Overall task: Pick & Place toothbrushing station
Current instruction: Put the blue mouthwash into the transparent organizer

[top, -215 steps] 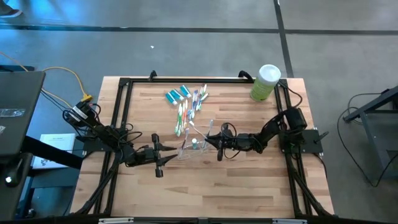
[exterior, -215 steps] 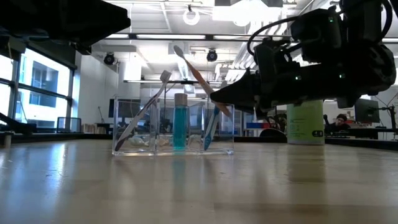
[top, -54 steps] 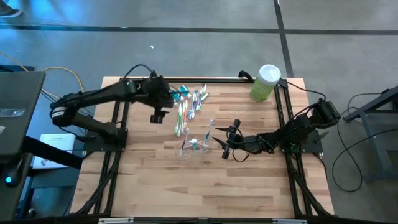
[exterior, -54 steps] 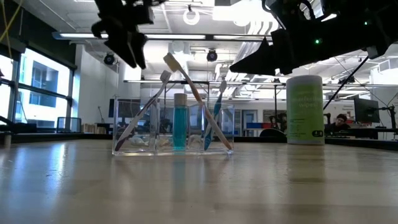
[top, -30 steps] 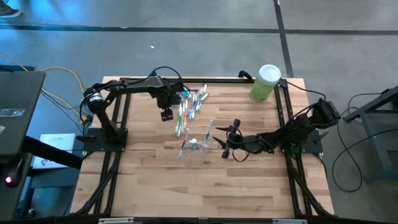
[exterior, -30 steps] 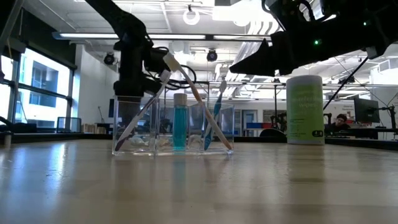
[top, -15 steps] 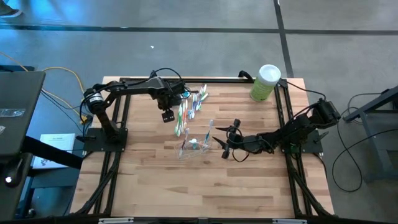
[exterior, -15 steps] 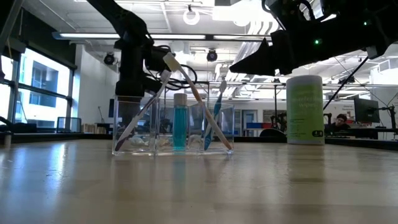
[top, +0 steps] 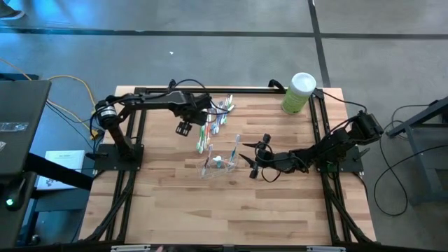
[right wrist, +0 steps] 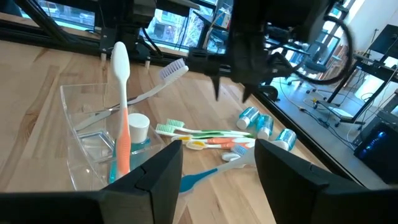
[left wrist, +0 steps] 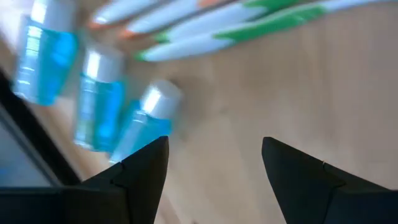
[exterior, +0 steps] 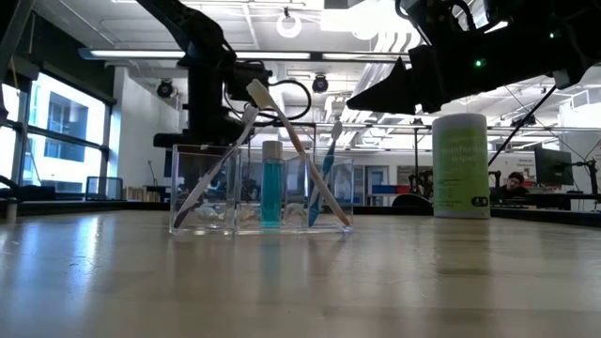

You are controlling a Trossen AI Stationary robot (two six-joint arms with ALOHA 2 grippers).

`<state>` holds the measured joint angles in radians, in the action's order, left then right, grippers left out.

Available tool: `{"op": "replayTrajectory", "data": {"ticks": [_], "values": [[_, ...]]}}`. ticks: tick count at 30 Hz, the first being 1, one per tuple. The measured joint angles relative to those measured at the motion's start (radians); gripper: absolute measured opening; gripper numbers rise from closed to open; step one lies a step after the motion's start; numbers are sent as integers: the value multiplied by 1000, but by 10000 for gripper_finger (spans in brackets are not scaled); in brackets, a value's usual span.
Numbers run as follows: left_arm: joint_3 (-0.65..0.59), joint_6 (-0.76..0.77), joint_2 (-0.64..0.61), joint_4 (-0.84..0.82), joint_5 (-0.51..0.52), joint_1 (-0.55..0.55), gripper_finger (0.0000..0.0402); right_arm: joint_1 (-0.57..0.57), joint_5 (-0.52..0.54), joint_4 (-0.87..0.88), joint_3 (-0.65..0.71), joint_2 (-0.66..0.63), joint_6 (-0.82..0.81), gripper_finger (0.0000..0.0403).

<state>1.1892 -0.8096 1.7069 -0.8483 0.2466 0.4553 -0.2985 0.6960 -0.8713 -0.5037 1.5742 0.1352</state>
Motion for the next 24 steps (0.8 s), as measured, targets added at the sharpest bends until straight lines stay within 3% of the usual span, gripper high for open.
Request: {"op": "replayTrajectory", "data": {"ticks": [14,24], "values": [[2,-110,26,111,-83,68,252,0,0,11,0,0,0,193],[2,-145,122,166,-30,81,252,0,0,28,-1,0,-8,193]]}}
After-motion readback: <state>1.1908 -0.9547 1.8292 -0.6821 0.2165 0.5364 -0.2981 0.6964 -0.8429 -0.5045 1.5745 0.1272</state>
